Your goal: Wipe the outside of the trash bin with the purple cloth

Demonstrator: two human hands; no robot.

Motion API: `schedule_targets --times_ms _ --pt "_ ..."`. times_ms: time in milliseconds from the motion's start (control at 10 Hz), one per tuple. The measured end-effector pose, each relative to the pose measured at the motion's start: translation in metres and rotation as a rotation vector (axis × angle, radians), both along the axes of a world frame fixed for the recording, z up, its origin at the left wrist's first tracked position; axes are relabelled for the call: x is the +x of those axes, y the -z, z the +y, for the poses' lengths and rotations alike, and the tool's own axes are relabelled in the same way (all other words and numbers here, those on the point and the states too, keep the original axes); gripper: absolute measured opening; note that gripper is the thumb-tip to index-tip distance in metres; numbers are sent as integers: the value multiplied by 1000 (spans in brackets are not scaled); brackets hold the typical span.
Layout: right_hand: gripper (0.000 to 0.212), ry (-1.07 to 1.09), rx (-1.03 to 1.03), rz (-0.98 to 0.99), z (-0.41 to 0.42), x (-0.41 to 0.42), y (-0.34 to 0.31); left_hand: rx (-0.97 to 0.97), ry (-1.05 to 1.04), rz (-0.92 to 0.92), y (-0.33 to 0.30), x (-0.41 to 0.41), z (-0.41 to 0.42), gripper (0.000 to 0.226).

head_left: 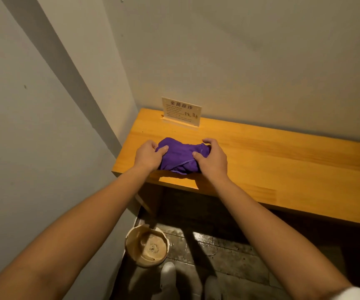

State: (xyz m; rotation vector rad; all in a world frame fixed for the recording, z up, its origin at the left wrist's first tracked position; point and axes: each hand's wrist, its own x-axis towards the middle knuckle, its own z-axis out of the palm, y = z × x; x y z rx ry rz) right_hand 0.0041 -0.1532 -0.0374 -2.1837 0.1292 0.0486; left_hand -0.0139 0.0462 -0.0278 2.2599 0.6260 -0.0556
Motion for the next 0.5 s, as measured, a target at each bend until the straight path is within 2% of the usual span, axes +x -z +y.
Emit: schedule_targets --times_ms 100,200,300,400,500 --pt "62 -30 -261 -17 6 -4 10 221 79 -26 5 -8 5 33" --pt "54 -71 -446 -253 11 -14 12 425 350 -238 11 -17 9 58" --pt "42 -407 -555 -423 17 -26 18 639 784 -159 15 -22 12 58" --pt "46 -566 -661 -243 11 -42 28 652 842 16 27 -27 16 57" --pt "50 -559 -691 -192 8 -35 13 654 914 92 14 -24 25 73"
